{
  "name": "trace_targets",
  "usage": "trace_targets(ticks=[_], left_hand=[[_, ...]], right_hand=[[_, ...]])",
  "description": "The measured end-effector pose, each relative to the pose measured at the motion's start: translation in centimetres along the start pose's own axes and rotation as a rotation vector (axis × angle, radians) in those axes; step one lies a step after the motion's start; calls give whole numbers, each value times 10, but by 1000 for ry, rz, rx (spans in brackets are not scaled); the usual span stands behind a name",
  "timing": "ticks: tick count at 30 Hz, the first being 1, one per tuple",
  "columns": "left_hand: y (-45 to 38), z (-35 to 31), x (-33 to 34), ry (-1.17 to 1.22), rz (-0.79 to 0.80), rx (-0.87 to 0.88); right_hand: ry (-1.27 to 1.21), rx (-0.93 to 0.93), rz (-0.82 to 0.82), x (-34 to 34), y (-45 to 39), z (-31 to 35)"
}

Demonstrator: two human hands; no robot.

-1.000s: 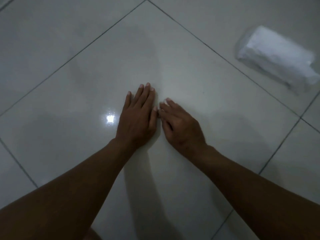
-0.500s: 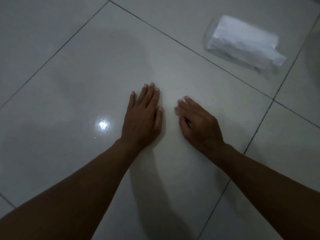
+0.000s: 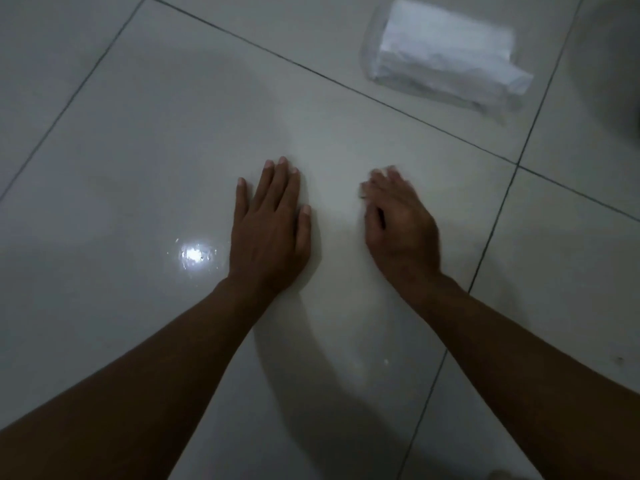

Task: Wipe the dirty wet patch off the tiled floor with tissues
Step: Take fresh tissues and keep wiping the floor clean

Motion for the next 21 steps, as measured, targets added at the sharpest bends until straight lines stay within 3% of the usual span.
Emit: trace_targets(ticks=[3, 10, 16, 18, 21], left_hand=[[-22, -9, 2, 5, 36, 66], [-36, -38, 22, 5, 103, 250], [-37, -46, 35, -40, 172, 303], [-37, -46, 35, -48, 193, 303], [-39, -47, 35, -63, 201, 302]], right_hand=[[25, 186, -51, -5, 1, -10], [-2, -56, -16, -10, 47, 17], [105, 418, -191, -31, 52, -45], [112, 407, -200, -31, 54, -38], [78, 247, -176, -27, 64, -13]])
Point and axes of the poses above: each hand's wrist, its own y-axis away from the middle knuckle, its own x-axis out of the palm, z = x × y, the point moved 7 cm from there along -y, towards the middle knuckle, and after that the axes turned 7 degrees about y, right-handed, at the moved point
